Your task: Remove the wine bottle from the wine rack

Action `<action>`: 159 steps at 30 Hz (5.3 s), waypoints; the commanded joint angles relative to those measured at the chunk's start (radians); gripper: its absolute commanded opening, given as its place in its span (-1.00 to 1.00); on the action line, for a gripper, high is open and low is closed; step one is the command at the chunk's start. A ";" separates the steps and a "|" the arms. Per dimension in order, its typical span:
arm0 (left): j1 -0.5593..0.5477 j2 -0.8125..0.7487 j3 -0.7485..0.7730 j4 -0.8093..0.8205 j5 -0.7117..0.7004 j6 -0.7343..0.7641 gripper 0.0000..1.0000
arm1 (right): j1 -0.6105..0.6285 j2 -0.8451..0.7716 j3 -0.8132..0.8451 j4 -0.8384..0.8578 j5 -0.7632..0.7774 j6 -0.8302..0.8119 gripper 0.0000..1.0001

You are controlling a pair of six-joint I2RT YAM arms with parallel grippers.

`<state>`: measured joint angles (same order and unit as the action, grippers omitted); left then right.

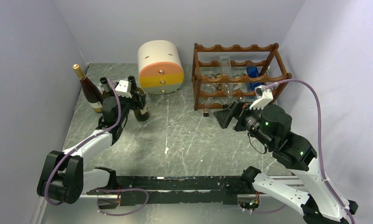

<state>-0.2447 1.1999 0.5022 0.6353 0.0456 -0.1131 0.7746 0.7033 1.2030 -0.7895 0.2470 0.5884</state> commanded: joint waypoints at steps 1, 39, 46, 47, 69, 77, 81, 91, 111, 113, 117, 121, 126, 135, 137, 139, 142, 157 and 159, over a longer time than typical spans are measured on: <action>0.005 -0.009 0.052 0.097 -0.047 -0.017 0.17 | 0.007 -0.006 -0.006 -0.013 0.016 0.015 1.00; -0.138 -0.409 0.132 -0.135 -0.065 0.159 1.00 | -0.023 0.282 -0.261 0.209 0.027 -0.063 1.00; -0.166 -0.429 0.145 -0.147 0.024 0.181 0.97 | -0.425 0.274 -0.454 0.479 -0.388 -0.079 0.99; -0.172 -0.432 0.148 -0.151 0.042 0.185 0.97 | -0.464 0.264 -0.483 0.517 -0.428 -0.067 0.99; -0.235 -0.293 0.225 -0.203 0.356 0.156 0.99 | -0.892 0.555 -0.737 1.358 -0.731 0.192 0.51; -0.266 -0.300 0.203 -0.192 0.310 0.181 0.99 | -0.897 0.696 -0.699 1.501 -0.765 0.211 0.50; -0.303 -0.292 0.190 -0.183 0.296 0.215 0.99 | -0.902 0.739 -0.679 1.541 -0.776 0.240 0.50; -0.402 -0.289 0.194 -0.232 0.230 0.286 0.99 | -0.911 0.816 -0.637 1.606 -0.824 0.279 0.31; -0.446 -0.253 0.214 -0.278 0.182 0.316 0.96 | -0.913 0.893 -0.633 1.739 -0.846 0.350 0.05; -0.450 -0.250 0.215 -0.278 0.186 0.314 0.96 | -0.913 0.890 -0.638 1.753 -0.857 0.360 -0.03; -0.453 -0.242 0.216 -0.277 0.193 0.305 0.96 | -0.914 0.868 -0.646 1.712 -0.849 0.338 -0.37; -0.454 -0.244 0.216 -0.276 0.192 0.306 0.96 | -0.916 0.859 -0.642 1.664 -0.849 0.312 -0.65; -0.456 -0.245 0.219 -0.280 0.192 0.306 0.96 | -0.918 0.835 -0.663 1.629 -0.850 0.295 -1.00; -0.459 -0.230 0.222 -0.283 0.198 0.305 0.96 | -0.926 0.717 -0.752 1.608 -0.869 0.278 -1.00; -0.460 -0.228 0.220 -0.278 0.197 0.300 0.96 | -0.926 0.674 -0.766 1.574 -0.862 0.263 -1.00; -0.460 -0.227 0.218 -0.275 0.199 0.300 0.96 | -0.927 0.630 -0.778 1.540 -0.858 0.250 -1.00; -0.461 -0.230 0.216 -0.272 0.195 0.302 0.96 | -0.928 0.570 -0.789 1.468 -0.850 0.235 -1.00; -0.484 -0.216 0.157 -0.171 0.194 0.288 0.97 | -0.930 0.157 -0.783 0.870 -0.733 0.140 -1.00; -0.487 -0.206 0.166 -0.181 0.197 0.285 0.96 | -0.930 0.122 -0.757 0.782 -0.721 0.119 -1.00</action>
<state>-0.7193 0.9771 0.6586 0.4137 0.2447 0.1848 -0.1509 0.8909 0.3813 0.2142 -0.5076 0.7704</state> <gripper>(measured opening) 0.983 0.371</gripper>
